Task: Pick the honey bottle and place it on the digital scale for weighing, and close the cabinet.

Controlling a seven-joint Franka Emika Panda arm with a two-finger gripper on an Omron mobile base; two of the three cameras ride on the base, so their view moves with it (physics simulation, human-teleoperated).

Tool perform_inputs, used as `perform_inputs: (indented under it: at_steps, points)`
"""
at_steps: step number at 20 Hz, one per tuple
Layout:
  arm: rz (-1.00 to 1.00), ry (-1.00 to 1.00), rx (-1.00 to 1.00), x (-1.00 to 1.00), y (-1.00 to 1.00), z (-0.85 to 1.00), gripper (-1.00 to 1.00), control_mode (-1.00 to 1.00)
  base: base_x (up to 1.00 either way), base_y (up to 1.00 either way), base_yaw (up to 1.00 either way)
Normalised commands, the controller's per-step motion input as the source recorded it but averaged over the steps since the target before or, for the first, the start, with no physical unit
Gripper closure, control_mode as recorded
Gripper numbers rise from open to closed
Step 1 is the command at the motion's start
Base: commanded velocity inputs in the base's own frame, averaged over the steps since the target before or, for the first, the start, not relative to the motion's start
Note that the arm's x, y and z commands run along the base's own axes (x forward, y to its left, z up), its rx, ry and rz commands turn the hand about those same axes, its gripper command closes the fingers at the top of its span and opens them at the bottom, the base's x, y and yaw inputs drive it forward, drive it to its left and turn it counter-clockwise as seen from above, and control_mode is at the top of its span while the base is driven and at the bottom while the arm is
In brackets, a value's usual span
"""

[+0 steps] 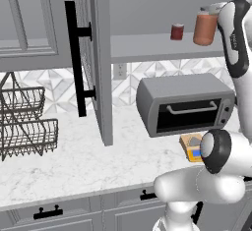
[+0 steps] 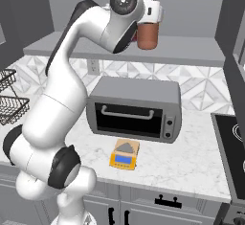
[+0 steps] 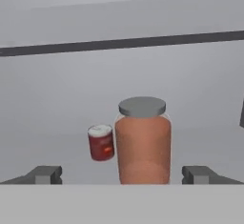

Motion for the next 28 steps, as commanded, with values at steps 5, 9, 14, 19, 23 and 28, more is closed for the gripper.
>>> perform_inputs:
  at_steps: [5, 9, 14, 19, 23, 28]
  points:
    - [0.0, 0.0, 0.0, 0.49, -0.14, 0.0, -1.0, -1.0, 0.0, 0.0, 0.0]
    - [0.0, 0.0, 0.0, 0.28, -0.09, 0.0, -1.0, -1.0, 0.0, 0.0, 0.0]
    - [0.0, 0.0, 0.0, 0.29, -0.02, 0.01, -1.0, -1.0, 0.0, 0.0, 0.0]
    - [0.0, 0.0, 0.0, 0.46, -0.01, 0.0, -1.0, -1.0, 0.0, 0.0, 0.0]
    - [0.0, 0.0, 0.0, 0.28, -0.06, 0.0, -1.0, -1.0, 0.0, 0.0, 0.0]
    - [0.0, 0.0, 0.0, 0.27, -0.03, 0.0, -1.0, -1.0, 0.0, 0.0, 0.0]
